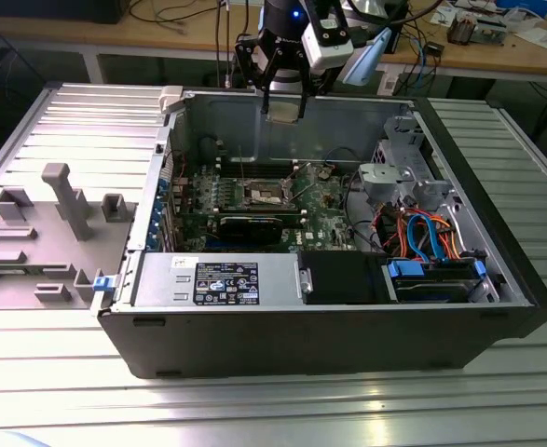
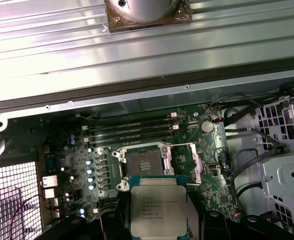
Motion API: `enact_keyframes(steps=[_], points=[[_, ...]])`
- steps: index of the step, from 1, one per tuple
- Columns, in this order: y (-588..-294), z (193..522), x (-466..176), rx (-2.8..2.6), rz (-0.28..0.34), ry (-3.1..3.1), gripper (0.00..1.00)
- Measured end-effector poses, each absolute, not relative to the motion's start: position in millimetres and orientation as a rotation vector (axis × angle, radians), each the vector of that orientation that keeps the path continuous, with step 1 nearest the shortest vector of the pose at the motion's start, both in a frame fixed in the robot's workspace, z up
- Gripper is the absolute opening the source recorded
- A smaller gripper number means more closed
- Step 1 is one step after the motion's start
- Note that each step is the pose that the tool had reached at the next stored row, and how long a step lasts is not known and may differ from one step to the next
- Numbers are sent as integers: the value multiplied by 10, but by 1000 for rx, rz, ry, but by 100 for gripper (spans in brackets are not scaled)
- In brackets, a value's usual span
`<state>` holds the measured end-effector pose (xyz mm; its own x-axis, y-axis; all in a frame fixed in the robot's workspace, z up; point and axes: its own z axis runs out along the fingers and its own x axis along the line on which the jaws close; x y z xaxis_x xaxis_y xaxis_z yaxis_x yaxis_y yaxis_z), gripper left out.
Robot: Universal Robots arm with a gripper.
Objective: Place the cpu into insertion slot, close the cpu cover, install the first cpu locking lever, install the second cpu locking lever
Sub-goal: 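Place the cpu into insertion slot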
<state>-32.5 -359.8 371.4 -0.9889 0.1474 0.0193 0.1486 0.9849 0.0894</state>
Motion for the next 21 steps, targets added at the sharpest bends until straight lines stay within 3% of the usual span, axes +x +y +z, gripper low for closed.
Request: enact_keyframes(steps=[21], points=[[-3598,3714,-325,-285,-142,-3114,54]])
